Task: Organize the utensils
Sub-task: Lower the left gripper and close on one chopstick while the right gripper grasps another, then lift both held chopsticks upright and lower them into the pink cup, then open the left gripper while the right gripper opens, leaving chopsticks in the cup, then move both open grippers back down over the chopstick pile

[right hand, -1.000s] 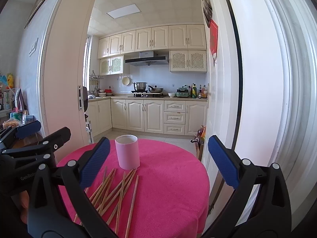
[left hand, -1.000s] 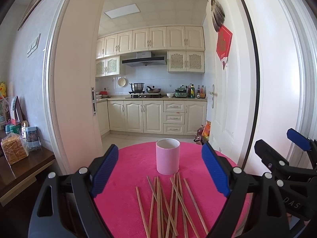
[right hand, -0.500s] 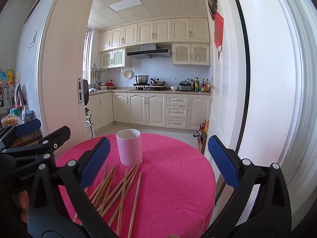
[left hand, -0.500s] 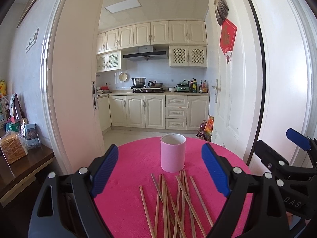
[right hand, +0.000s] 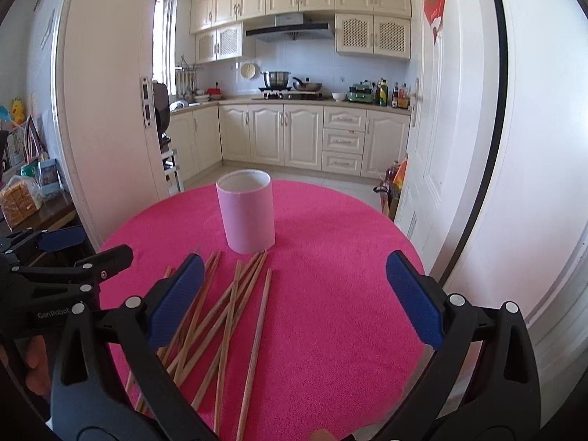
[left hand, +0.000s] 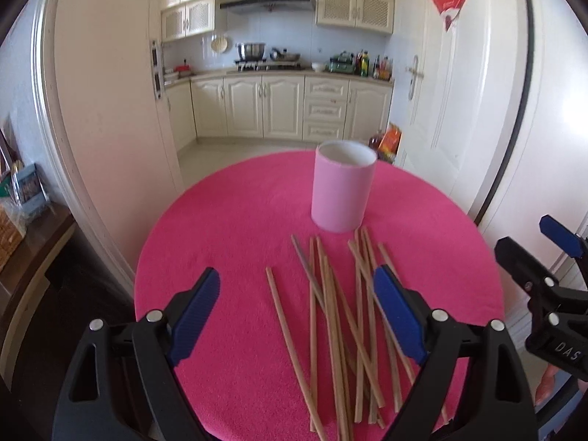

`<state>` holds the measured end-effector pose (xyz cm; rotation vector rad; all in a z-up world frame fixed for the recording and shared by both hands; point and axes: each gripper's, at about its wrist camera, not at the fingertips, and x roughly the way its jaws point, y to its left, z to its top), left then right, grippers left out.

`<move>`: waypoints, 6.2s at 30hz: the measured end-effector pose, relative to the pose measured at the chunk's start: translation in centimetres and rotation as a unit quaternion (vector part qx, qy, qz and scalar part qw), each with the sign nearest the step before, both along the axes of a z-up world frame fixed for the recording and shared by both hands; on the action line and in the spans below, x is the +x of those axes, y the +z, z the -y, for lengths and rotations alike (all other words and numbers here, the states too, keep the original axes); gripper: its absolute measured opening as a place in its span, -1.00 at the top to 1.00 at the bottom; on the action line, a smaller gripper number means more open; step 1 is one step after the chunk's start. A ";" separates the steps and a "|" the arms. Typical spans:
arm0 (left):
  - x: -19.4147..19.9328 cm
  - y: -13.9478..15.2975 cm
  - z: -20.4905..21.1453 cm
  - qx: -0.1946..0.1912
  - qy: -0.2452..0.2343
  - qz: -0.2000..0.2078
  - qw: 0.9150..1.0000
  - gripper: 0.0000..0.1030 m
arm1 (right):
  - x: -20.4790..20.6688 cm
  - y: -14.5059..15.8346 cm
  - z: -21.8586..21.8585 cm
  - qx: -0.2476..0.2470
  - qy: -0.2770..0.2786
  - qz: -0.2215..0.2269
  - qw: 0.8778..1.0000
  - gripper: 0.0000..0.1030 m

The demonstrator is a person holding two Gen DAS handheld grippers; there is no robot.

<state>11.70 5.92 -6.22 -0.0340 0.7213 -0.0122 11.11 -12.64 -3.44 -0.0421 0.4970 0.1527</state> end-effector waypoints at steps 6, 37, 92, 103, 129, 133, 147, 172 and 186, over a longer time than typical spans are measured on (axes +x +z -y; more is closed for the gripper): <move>2.6 -4.3 -2.1 -0.012 0.010 -0.092 0.996 -0.26 | 2.7 -2.7 -0.3 -0.022 0.005 -0.060 0.998 -0.88; 6.2 -9.5 -2.6 -0.035 0.005 -0.199 0.979 0.87 | 9.2 -10.1 -3.4 -0.022 0.114 -0.302 0.946 0.69; 15.8 8.5 4.1 -0.109 -0.024 0.338 0.934 0.88 | 15.7 9.4 1.3 0.181 0.136 0.080 0.971 0.89; 17.6 6.8 3.9 -0.096 -0.013 0.348 0.933 0.88 | 17.3 7.1 -0.2 0.169 0.129 0.060 0.975 0.89; 17.6 6.3 3.3 -0.103 -0.003 0.350 0.931 0.88 | 17.9 5.3 -1.2 0.159 0.123 0.031 0.979 0.89; 18.0 5.5 3.7 -0.090 -0.008 0.333 0.939 0.87 | 18.0 4.8 -1.2 0.159 0.124 0.027 0.979 0.89; 17.3 5.5 3.7 -0.073 -0.019 0.287 0.955 0.24 | 17.5 4.4 -1.5 0.150 0.117 0.025 0.981 0.89; 8.4 8.4 2.7 -0.018 0.008 0.297 0.955 -0.36 | 12.1 6.4 0.3 0.137 0.080 0.054 0.986 0.10; 6.6 3.7 0.3 0.001 -0.032 0.075 0.997 -0.35 | 7.8 2.5 -0.1 0.090 0.080 -0.025 0.992 0.10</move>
